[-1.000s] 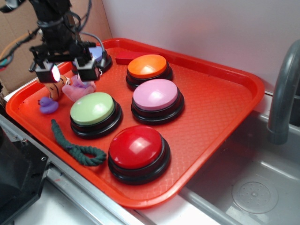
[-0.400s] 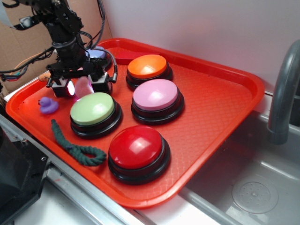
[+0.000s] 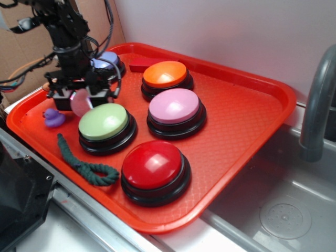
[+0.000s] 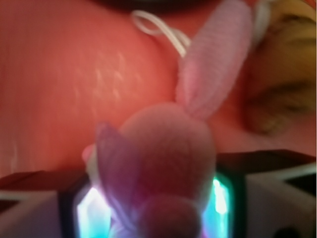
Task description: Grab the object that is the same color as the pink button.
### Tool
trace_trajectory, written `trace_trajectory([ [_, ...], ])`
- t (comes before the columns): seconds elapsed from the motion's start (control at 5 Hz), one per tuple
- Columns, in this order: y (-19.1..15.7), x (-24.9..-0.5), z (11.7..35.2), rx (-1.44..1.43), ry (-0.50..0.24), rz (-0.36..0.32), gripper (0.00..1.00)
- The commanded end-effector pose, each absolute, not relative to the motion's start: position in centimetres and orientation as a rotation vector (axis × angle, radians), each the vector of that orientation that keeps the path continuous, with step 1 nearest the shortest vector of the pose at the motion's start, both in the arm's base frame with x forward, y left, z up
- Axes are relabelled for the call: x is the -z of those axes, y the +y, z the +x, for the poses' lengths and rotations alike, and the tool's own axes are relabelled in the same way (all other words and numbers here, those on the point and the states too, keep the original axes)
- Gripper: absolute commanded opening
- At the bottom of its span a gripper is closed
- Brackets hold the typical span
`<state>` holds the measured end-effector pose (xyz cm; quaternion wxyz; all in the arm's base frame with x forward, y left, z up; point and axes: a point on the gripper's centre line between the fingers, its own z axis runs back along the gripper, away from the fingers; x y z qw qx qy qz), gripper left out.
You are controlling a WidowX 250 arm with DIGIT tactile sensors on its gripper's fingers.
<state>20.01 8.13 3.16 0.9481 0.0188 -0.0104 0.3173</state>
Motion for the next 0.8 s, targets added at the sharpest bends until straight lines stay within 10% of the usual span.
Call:
trace_trajectory([
  [0.0,7.1,-10.9,21.5,-0.357,-0.034,0.114,0.0],
  [0.6,-1.3,-17.2,20.5,-0.021,-0.086,0.083,0.0],
])
